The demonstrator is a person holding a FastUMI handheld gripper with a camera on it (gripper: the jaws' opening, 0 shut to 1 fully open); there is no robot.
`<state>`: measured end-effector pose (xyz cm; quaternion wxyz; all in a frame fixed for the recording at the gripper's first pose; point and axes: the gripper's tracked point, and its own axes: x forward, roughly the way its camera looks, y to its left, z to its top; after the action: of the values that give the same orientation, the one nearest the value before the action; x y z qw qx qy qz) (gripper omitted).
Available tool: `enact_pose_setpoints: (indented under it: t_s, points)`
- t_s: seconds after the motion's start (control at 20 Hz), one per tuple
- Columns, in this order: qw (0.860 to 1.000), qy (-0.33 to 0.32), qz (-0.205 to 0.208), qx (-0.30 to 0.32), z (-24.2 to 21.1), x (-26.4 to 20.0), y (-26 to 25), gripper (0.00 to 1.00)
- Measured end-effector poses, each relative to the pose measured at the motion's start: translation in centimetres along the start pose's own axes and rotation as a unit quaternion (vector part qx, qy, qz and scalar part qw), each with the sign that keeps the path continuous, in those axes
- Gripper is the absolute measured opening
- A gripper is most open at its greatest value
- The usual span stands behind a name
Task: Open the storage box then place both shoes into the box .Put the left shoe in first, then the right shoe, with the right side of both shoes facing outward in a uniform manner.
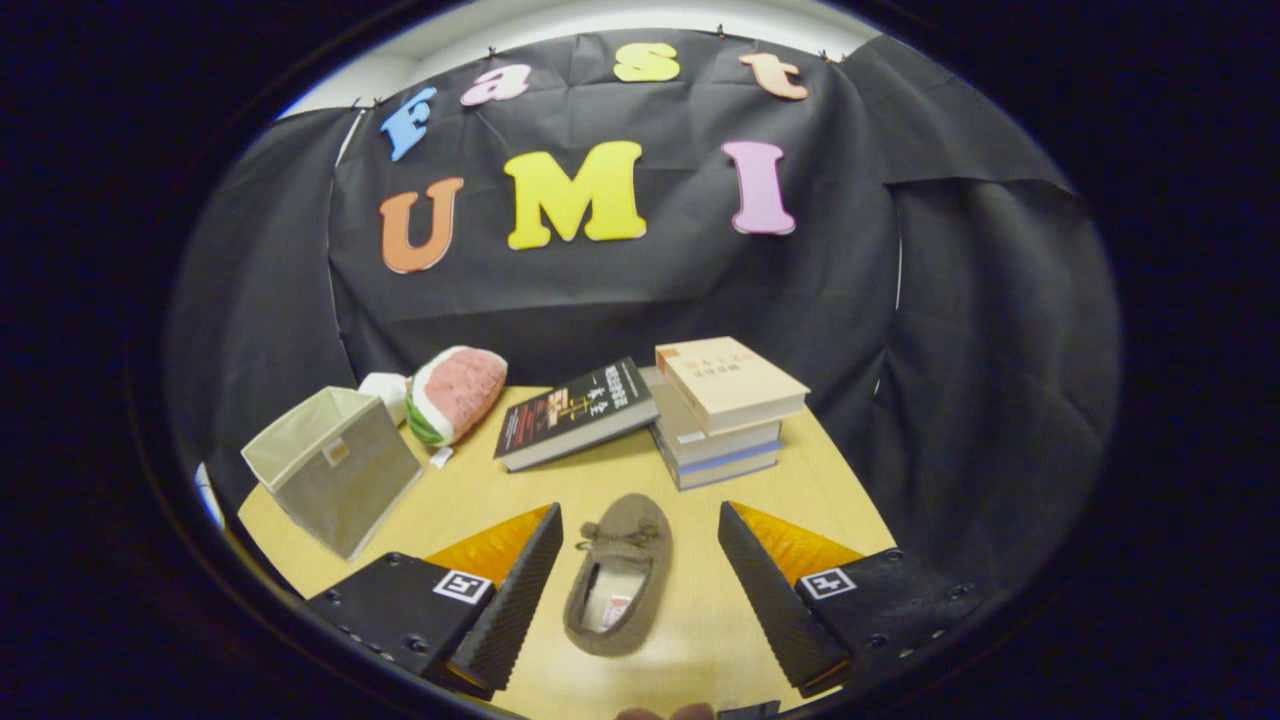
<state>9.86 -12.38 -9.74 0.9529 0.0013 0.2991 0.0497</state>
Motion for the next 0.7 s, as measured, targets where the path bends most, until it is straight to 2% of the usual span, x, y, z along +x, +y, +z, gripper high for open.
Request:
enact_pose_setpoints:
  t_s: [0.1,0.25,0.6,0.7]
  points:
    - [0.998,0.053,-0.001,0.018,-2.6,1.6,-1.0,0.96]
    - [0.995,0.093,-0.008,0.041,-4.1,4.1,-2.0,0.96]
    - [0.980,0.196,-0.007,0.036,-8.5,7.9,-1.8,0.96]
    - [0.976,0.216,-0.008,0.033,-9.3,8.5,-1.8,0.84]
